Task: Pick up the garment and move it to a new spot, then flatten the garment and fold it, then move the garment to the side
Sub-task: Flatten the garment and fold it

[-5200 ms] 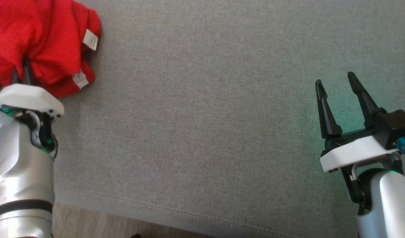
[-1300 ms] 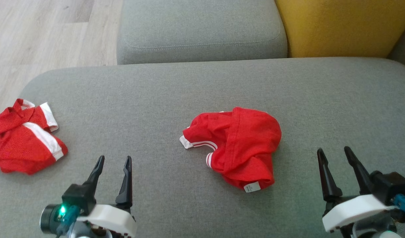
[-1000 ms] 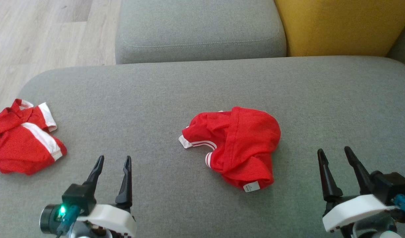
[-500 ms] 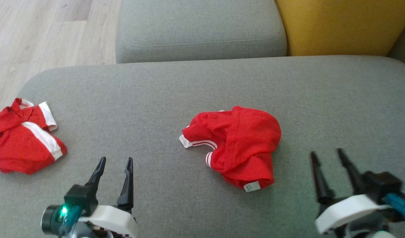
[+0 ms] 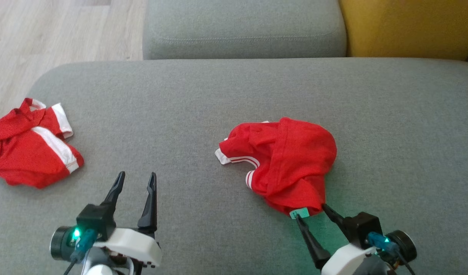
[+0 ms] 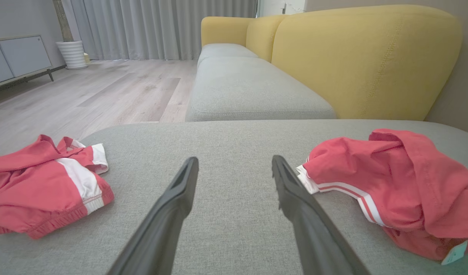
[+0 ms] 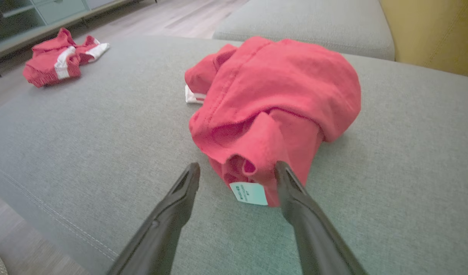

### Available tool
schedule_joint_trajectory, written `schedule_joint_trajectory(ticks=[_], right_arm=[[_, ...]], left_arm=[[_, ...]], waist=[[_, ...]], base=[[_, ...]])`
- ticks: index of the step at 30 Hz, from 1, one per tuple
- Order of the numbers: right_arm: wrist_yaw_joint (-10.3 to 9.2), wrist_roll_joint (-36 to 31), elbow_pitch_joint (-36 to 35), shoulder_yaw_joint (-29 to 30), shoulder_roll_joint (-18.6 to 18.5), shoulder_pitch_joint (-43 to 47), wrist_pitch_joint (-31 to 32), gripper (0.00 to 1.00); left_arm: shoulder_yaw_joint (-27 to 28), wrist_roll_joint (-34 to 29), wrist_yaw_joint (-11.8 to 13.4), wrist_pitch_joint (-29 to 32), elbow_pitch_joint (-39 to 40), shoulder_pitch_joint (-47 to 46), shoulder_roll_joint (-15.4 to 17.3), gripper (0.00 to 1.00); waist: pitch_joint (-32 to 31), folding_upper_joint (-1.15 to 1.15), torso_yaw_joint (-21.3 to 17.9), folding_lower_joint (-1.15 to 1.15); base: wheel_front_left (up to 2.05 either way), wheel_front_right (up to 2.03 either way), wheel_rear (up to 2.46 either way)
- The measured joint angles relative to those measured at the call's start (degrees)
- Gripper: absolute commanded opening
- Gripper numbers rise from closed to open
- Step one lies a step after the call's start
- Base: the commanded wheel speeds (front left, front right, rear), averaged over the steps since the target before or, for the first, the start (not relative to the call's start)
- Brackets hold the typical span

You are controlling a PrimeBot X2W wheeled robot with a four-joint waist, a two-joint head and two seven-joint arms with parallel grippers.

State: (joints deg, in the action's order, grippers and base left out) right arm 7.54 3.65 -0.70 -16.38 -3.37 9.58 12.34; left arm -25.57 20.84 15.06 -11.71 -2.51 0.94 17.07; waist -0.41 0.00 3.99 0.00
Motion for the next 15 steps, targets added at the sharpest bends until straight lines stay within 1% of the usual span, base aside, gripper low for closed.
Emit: schedule_joint_trajectory(ticks=[1, 2, 3, 4, 8, 11, 15], right_arm=[[0.0, -0.6, 0.3, 0.2, 0.0, -0.1, 0.6, 0.51], [0.0, -1.1, 0.7, 0.5, 0.0, -0.1, 1.2, 0.39], [0.0, -1.3, 1.0, 0.8, 0.0, -0.1, 1.6, 0.06], [0.0, -1.5, 1.2, 1.2, 0.0, -0.1, 1.9, 0.0], [0.0, -1.6, 1.1, 2.3, 0.0, -1.3, 2.2, 0.0], [0.0, -0.6, -0.2, 3.0, 0.2, -2.5, 1.1, 0.0], [0.0, 1.0, -2.0, 5.9, 0.4, -4.2, -0.3, 0.0]], left_arm=[[0.0, 0.0, 0.0, 0.0, 0.0, -0.2, 0.0, 1.0], [0.0, 0.0, 0.0, -0.1, -0.1, -0.3, -0.1, 1.0], [0.0, 0.0, 0.0, -0.1, -0.1, -0.3, -0.2, 1.0], [0.0, 0.0, 0.0, -0.1, -0.1, -0.3, -0.2, 1.0], [0.0, 0.0, 0.0, -0.6, -0.6, -0.6, -0.3, 1.0], [0.0, 0.0, 0.0, -0.9, -0.9, -1.3, -0.4, 1.0], [0.1, 0.0, 0.0, -1.3, -0.9, -1.6, -0.6, 1.0]], waist=[[0.2, 0.0, 0.2, 0.0], [0.3, 0.0, 0.3, 0.0], [0.5, 0.0, 0.4, 0.0], [0.8, 0.0, 0.5, 0.0], [1.6, 0.0, 0.8, 0.0], [1.8, 0.0, 0.8, 0.0], [2.1, 0.0, 0.5, 0.0]], base=[[0.0, 0.0, 0.0], [0.0, 0.0, 0.0], [0.0, 0.0, 0.0], [0.0, 0.0, 0.0], [0.0, 0.0, 0.0], [0.0, 0.0, 0.0], [0.0, 0.0, 0.0]])
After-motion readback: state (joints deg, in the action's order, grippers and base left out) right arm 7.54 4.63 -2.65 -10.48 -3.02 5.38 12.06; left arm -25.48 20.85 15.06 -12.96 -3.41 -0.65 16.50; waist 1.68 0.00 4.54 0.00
